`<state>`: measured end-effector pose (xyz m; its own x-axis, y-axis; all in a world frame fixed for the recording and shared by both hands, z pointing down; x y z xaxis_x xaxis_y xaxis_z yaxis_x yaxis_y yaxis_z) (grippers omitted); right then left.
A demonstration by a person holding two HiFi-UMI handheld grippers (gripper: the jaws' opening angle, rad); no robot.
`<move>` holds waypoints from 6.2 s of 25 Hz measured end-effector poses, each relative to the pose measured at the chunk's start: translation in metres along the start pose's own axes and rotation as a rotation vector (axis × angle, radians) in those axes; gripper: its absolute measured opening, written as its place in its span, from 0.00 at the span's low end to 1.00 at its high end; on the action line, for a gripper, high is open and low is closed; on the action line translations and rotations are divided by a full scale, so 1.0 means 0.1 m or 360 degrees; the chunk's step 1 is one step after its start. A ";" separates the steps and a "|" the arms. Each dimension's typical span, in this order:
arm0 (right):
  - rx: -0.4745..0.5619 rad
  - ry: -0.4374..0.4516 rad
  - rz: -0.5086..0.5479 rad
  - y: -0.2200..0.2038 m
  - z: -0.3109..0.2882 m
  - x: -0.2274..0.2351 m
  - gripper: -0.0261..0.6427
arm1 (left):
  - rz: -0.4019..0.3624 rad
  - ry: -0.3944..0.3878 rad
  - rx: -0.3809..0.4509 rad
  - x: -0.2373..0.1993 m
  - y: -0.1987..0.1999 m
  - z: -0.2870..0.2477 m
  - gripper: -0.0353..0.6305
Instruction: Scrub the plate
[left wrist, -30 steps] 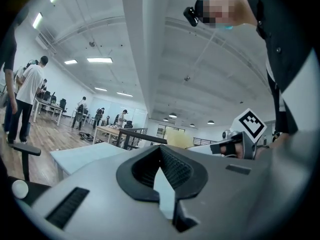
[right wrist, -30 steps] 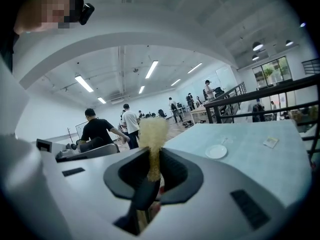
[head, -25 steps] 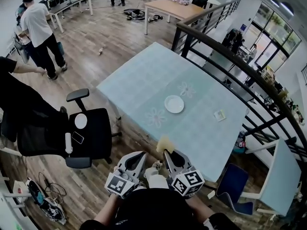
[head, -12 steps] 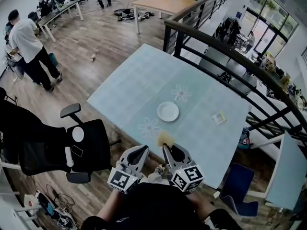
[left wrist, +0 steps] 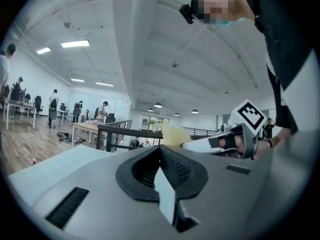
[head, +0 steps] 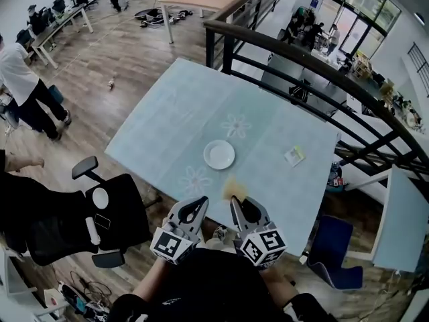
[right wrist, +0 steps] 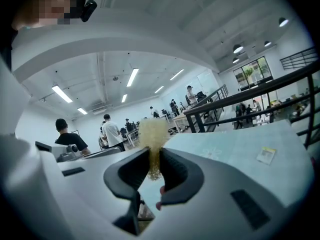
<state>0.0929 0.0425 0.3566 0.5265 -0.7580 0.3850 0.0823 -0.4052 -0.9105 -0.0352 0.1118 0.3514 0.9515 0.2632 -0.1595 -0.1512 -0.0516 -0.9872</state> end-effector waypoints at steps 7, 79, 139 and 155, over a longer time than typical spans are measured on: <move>0.0014 -0.0260 -0.0059 0.05 -0.12 0.26 0.13 | 0.0075 -0.0194 -0.0004 -0.29 0.07 -0.39 0.07; -0.0819 -0.0844 -0.0821 -1.55 -2.69 1.76 0.13 | 0.0005 -0.0627 -0.0496 -1.80 -0.52 -1.74 0.07; -0.1162 -0.0653 -0.0766 -1.92 -2.84 1.43 0.13 | 0.0130 -0.0512 -0.0516 -1.85 -0.69 -1.50 0.07; -0.1148 -0.0904 -0.0768 -1.91 -2.49 1.88 0.13 | 0.0095 -0.0569 -0.0475 -1.75 -0.64 -1.57 0.07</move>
<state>-0.0343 -0.1495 0.6401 0.9090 -0.1570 0.3862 -0.0373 -0.9533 -0.2997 -0.1499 -0.0825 0.4440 0.7834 0.5641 -0.2609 -0.0694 -0.3377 -0.9387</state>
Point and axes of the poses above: the fingertips, and each gripper's own axes: z backward along the fingers, x to its right, y out of its top, the point moved 5 cm from there along z, backward along the fingers, and after that the axes turned 4 degrees about x, right-handed, at the moved point
